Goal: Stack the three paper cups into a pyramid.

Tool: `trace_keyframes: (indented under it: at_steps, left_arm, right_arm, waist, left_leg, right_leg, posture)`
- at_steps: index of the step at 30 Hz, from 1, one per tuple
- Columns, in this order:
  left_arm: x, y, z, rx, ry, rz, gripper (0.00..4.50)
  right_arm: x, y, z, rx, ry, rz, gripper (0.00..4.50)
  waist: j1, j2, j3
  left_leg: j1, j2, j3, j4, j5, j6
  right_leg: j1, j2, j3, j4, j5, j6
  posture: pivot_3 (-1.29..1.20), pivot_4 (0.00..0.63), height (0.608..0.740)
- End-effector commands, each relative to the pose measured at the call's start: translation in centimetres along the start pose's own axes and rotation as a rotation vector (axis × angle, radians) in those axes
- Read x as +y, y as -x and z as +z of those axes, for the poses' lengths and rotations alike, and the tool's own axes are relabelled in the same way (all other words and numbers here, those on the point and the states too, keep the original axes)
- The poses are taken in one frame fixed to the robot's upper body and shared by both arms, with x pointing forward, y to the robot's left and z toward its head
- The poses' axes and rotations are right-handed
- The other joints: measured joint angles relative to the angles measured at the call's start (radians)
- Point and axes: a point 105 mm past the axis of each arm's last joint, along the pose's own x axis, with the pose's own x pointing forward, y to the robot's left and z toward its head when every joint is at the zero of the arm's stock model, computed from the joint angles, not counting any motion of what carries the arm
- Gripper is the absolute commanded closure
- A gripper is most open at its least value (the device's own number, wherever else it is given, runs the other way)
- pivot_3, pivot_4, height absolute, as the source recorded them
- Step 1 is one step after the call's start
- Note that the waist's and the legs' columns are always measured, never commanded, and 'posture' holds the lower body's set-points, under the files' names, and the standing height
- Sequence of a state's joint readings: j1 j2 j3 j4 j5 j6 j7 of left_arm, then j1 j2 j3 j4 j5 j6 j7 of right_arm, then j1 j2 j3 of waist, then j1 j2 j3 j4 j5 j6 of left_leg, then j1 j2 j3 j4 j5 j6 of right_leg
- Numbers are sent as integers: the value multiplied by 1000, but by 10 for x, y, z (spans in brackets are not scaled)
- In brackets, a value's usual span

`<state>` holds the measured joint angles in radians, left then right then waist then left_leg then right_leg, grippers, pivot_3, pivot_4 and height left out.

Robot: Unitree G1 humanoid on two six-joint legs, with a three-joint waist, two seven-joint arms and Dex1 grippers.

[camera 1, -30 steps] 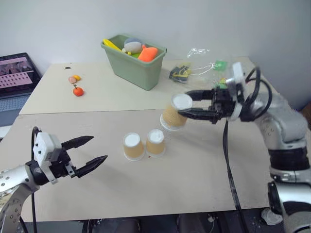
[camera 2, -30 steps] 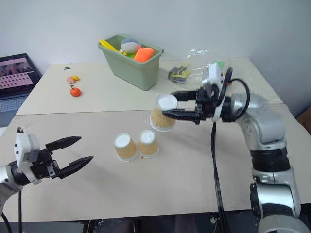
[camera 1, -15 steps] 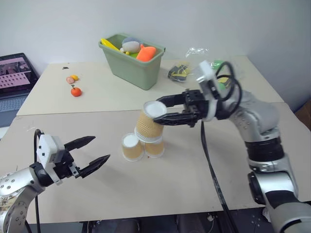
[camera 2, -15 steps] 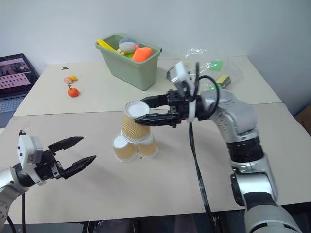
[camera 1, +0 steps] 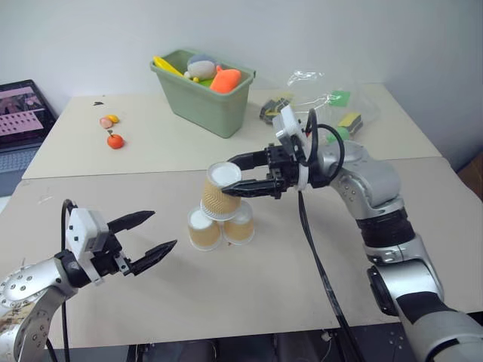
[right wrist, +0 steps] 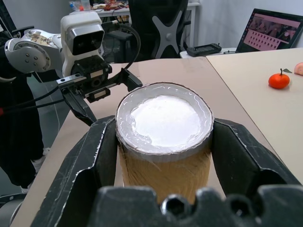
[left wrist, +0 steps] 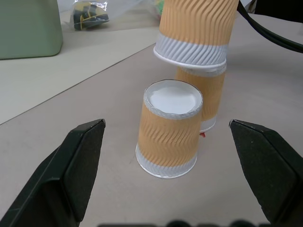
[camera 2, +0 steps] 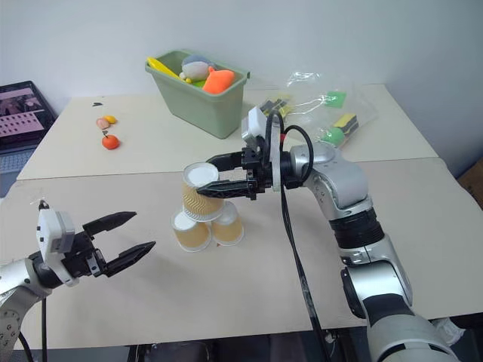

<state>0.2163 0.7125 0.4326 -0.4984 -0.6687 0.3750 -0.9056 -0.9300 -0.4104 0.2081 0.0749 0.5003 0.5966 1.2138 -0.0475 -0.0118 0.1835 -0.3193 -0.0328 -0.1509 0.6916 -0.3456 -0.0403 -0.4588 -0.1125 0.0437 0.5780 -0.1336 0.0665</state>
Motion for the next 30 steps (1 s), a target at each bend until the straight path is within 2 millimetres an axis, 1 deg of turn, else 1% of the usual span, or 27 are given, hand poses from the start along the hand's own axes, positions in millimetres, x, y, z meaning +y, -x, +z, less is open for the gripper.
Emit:
trace_keyframes:
  at_steps: [1,6,13,15,16,17,18,19,21,24,27,30]
  left_arm:
    - [-2,-1,8,-27,-38,-4,0]
    - [-2,-2,8,-28,-35,-3,0]
    - [-2,-4,7,-31,-30,-3,0]
    - [-1,-4,7,-30,-28,-3,0]
    - [-2,-4,7,-31,-27,-3,0]
    - [-1,-5,7,-31,-26,-3,0]
    - [-1,-5,7,-31,-24,-3,0]
    - [-1,-5,7,-32,-23,-3,0]
    - [-1,-5,6,-33,-20,-4,0]
    - [0,-7,7,-38,-16,-9,0]
    - [0,-9,7,-44,-13,-15,0]
    - [2,-12,8,-51,-11,-22,0]
  right_arm:
    - [1,-3,6,-17,41,9,1834]
    - [1,-4,7,-26,5,9,1834]
    - [4,-5,-1,3,-24,29,1834]
    - [6,-4,-2,10,-31,37,858]
    - [7,-3,-2,12,-32,43,631]
    - [8,-3,-2,12,-34,48,267]
    - [6,-1,-2,15,-43,37,67]
    - [5,0,-1,18,-63,31,67]
    - [7,6,6,-2,-78,49,67]
    - [10,19,22,-48,-98,73,67]
    - [2,32,32,-81,-115,32,67]
    - [-5,49,42,-106,-119,-22,67]
  waist:
    - [0,0,0]
    - [1,0,0]
    - [0,0,0]
    - [1,0,0]
    - [1,0,0]
    - [1,0,0]
    - [1,0,0]
    - [1,0,0]
    - [1,0,0]
    - [2,0,0]
    - [2,0,0]
    - [2,0,0]
  left_leg:
    - [0,0,0,0,0,0]
    - [0,0,0,0,0,-1]
    - [0,0,0,0,0,-1]
    - [0,0,0,0,0,-1]
    - [0,0,0,0,0,-1]
    - [0,0,0,0,0,-1]
    - [0,0,0,0,0,-1]
    - [0,0,0,0,0,-1]
    - [0,0,0,0,0,-1]
    - [0,0,0,0,0,-1]
    - [0,0,0,0,0,-1]
    - [0,0,0,0,0,-1]
  right_leg:
    - [0,0,0,0,0,0]
    - [0,0,0,0,0,-1]
    - [0,0,0,0,0,-1]
    - [0,0,0,0,0,-1]
    - [0,0,0,0,0,-1]
    - [0,0,0,0,0,-1]
    - [0,0,0,0,1,-1]
    - [0,0,0,0,1,-1]
    - [0,0,0,0,1,-1]
    - [0,0,0,0,1,-1]
    - [0,0,0,0,1,-1]
    - [0,0,0,0,1,-1]
  posture:
    - [0,150,740]
    - [0,150,740]
    - [0,150,740]
    - [0,150,740]
    - [0,150,740]
    - [0,150,740]
    - [0,150,740]
    - [0,150,740]
    - [0,150,740]
    - [0,150,740]
    - [0,150,740]
    - [0,150,740]
